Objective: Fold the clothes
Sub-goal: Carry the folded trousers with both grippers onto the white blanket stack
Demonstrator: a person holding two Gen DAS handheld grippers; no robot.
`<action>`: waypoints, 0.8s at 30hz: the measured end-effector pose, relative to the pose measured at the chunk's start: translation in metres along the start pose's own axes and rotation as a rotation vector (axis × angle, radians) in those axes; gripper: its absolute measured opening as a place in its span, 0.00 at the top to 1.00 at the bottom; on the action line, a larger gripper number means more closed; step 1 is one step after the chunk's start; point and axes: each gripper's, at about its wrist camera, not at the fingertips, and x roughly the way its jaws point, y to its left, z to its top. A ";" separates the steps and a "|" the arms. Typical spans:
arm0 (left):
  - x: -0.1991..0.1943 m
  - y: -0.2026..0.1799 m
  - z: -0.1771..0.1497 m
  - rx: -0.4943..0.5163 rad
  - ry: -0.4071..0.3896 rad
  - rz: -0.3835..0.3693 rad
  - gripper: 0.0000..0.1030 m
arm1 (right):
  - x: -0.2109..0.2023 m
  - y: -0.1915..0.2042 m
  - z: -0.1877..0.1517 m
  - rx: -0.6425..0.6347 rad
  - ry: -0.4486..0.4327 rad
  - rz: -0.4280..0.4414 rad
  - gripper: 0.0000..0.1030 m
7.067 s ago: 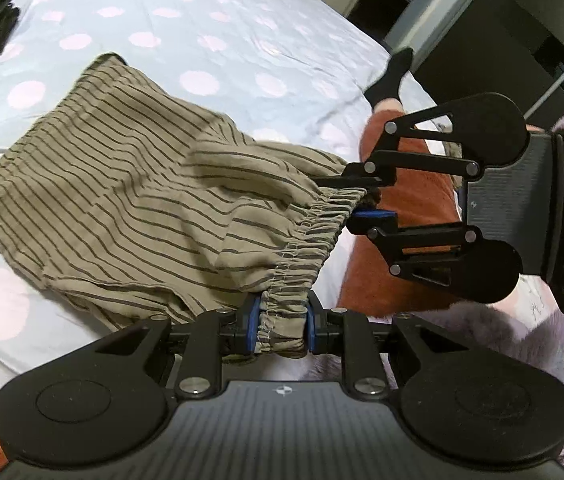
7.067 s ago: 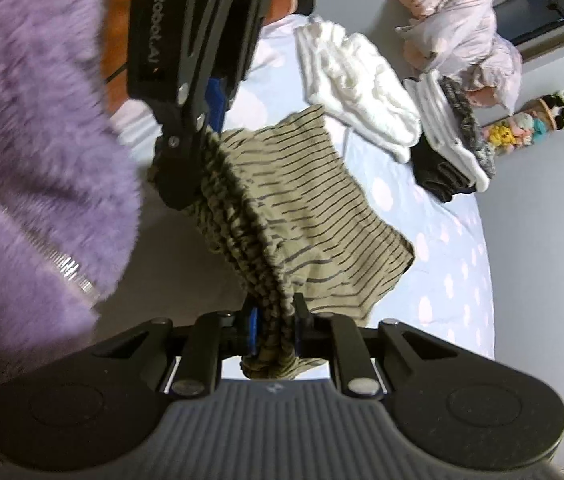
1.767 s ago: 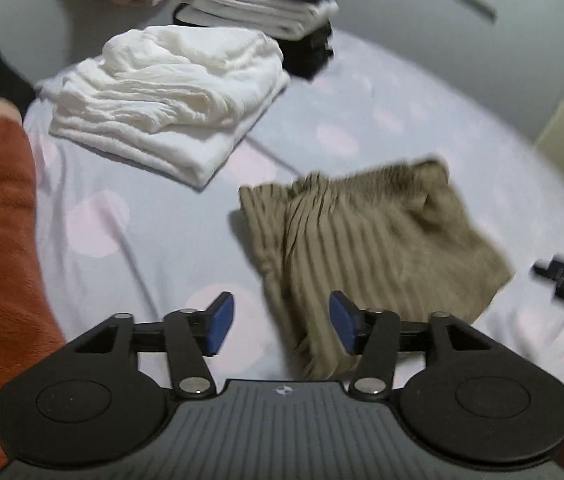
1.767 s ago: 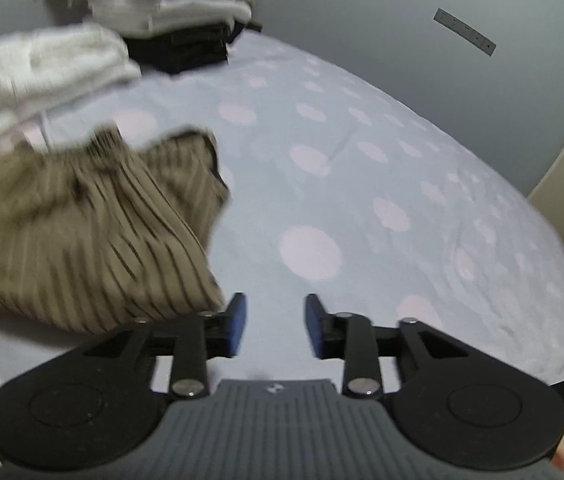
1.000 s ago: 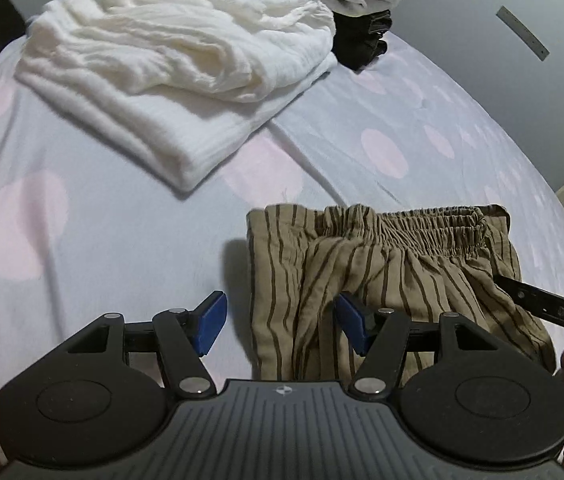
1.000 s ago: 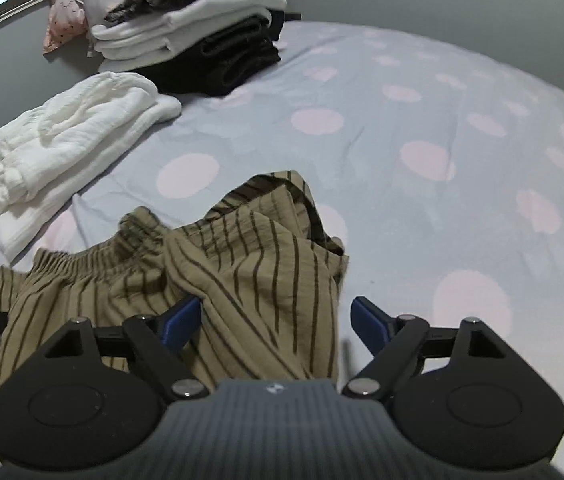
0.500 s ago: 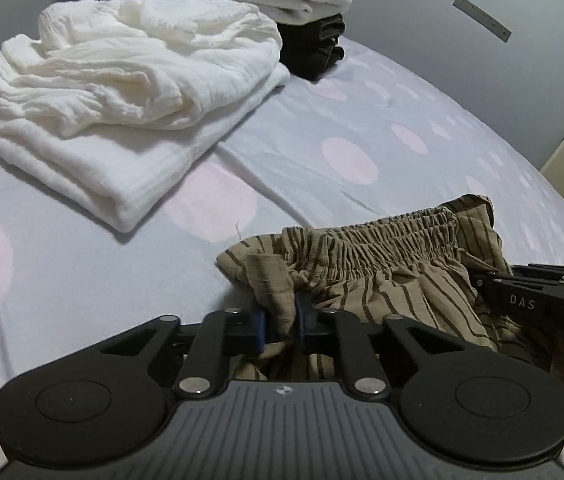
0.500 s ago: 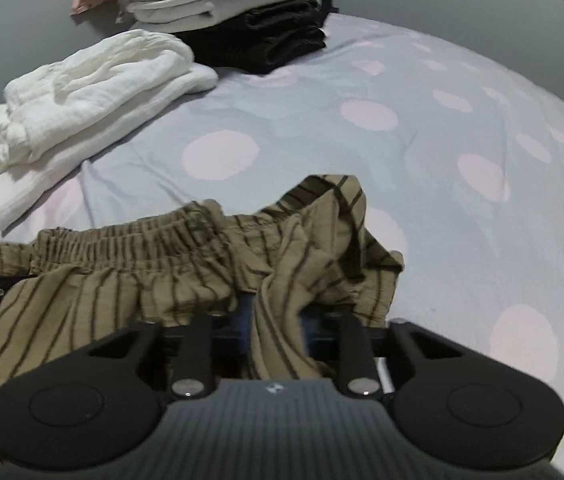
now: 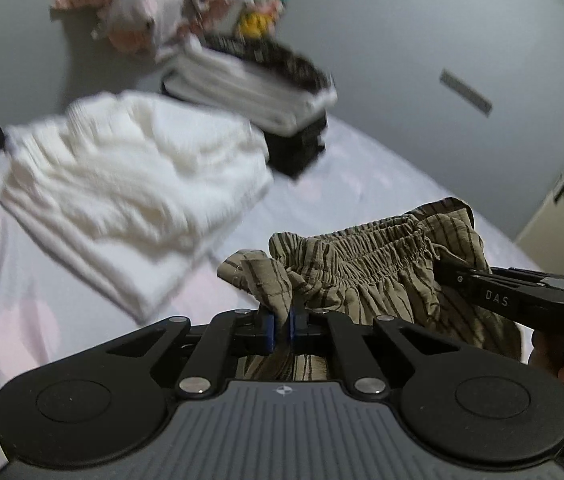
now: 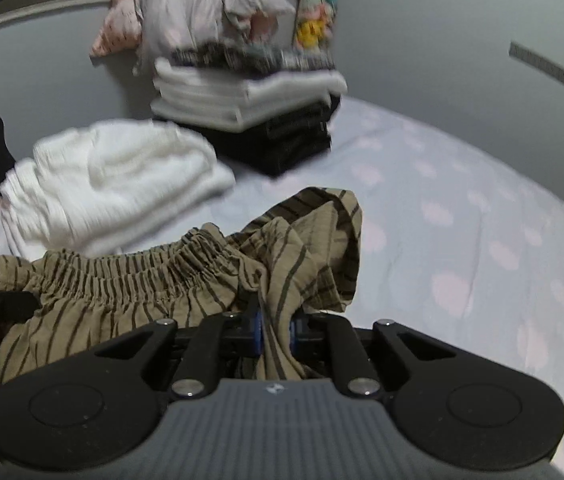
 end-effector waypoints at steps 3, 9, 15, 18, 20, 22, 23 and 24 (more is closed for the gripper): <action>-0.009 0.005 0.023 -0.028 -0.063 0.014 0.93 | -0.001 0.009 0.031 -0.021 -0.051 0.022 0.87; -0.017 0.027 0.071 -0.132 -0.179 0.070 0.93 | 0.020 0.041 0.107 -0.126 -0.149 0.066 0.87; -0.005 0.066 0.104 -0.276 -0.224 0.179 0.93 | 0.069 0.090 0.185 -0.236 -0.175 0.162 0.87; 0.007 0.085 0.115 -0.315 -0.221 0.239 0.93 | 0.105 0.121 0.212 -0.312 -0.164 0.199 0.87; 0.018 0.098 0.121 -0.335 -0.206 0.271 0.93 | 0.127 0.136 0.222 -0.350 -0.152 0.218 0.87; 0.029 0.113 0.124 -0.362 -0.195 0.290 0.93 | 0.154 0.151 0.230 -0.384 -0.128 0.236 0.87; 0.035 0.119 0.125 -0.370 -0.191 0.300 0.93 | 0.167 0.158 0.232 -0.398 -0.118 0.238 0.87; 0.040 0.126 0.124 -0.377 -0.187 0.310 0.93 | 0.180 0.165 0.233 -0.412 -0.108 0.239 0.87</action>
